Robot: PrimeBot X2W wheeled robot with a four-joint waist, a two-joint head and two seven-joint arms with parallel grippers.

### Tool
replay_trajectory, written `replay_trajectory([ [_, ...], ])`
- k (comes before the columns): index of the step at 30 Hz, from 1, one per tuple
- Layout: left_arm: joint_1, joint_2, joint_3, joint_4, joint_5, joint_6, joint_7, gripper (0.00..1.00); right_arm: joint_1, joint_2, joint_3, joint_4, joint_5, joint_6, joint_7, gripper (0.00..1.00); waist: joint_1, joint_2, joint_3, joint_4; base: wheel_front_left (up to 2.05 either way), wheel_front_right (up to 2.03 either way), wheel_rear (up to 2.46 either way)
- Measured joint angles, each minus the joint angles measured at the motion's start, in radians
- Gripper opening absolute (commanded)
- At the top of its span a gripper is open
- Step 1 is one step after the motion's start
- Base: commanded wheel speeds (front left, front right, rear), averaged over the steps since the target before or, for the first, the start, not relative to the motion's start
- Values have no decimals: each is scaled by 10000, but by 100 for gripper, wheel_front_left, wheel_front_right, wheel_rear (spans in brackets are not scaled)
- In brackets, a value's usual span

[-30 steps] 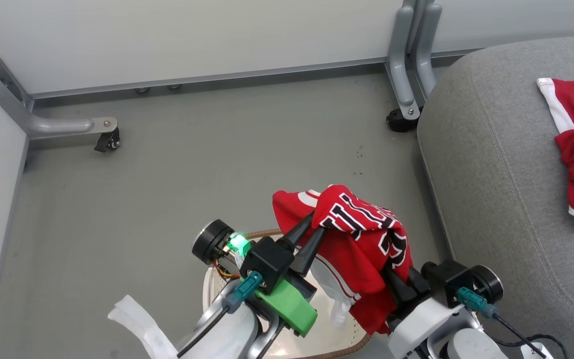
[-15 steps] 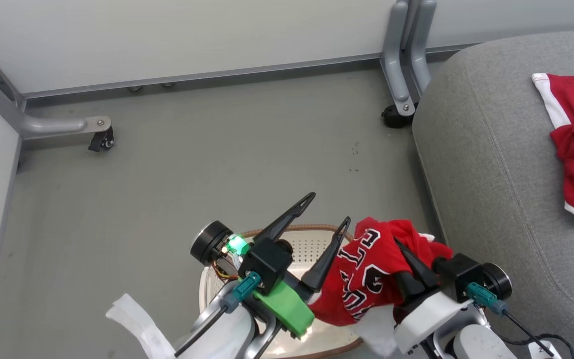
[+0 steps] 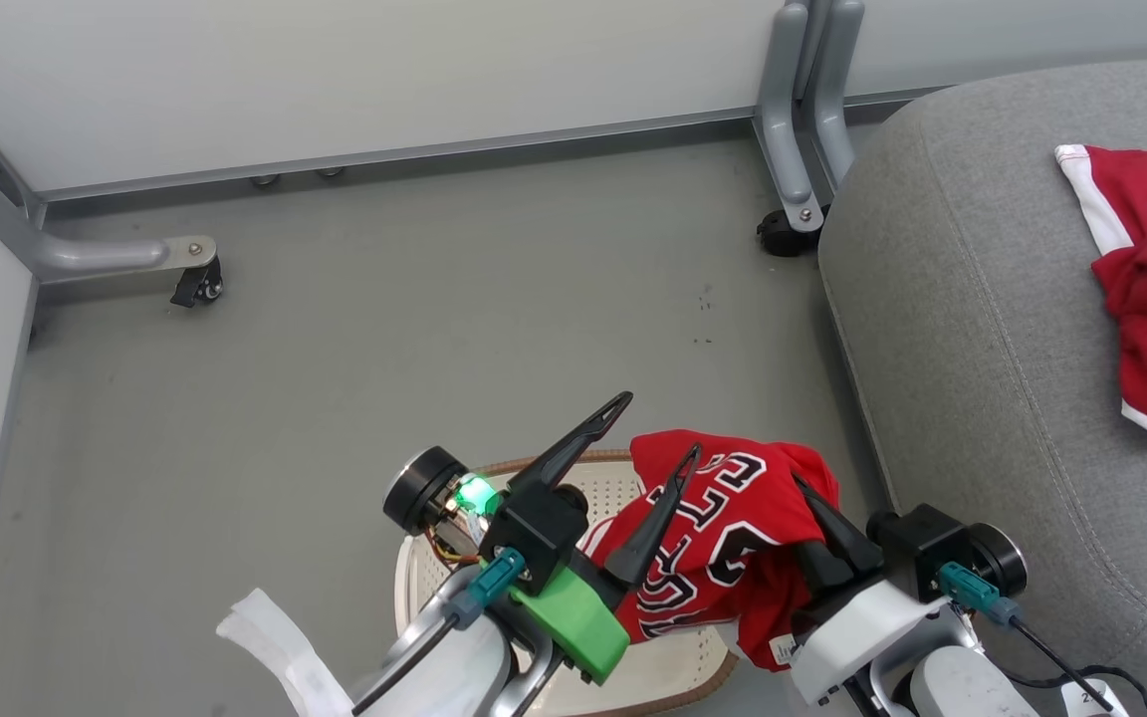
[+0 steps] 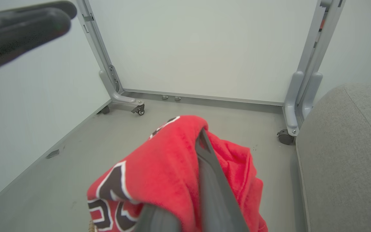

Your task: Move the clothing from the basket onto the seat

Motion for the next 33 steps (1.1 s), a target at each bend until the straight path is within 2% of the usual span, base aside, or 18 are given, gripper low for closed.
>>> replay_trajectory([
  [8,20,75,-144,71,-186,-38,0,100,20,13,-416,-303,-2,0,0,0,0,0,-54,-181,0,0,0],
  [15,64,364,-372,-201,-453,-435,-176,100,-5,-4,-1037,-957,-65,0,0,0,0,0,102,-707,0,0,0],
  [24,225,922,-351,-1057,-564,-617,-297,100,100,67,-1741,-2042,-119,0,2,0,0,0,547,-1841,0,0,0],
  [33,553,1925,-203,-1812,-92,-637,-311,100,789,249,-2341,-2619,100,-2,0,0,0,0,1168,-3093,0,0,0],
])
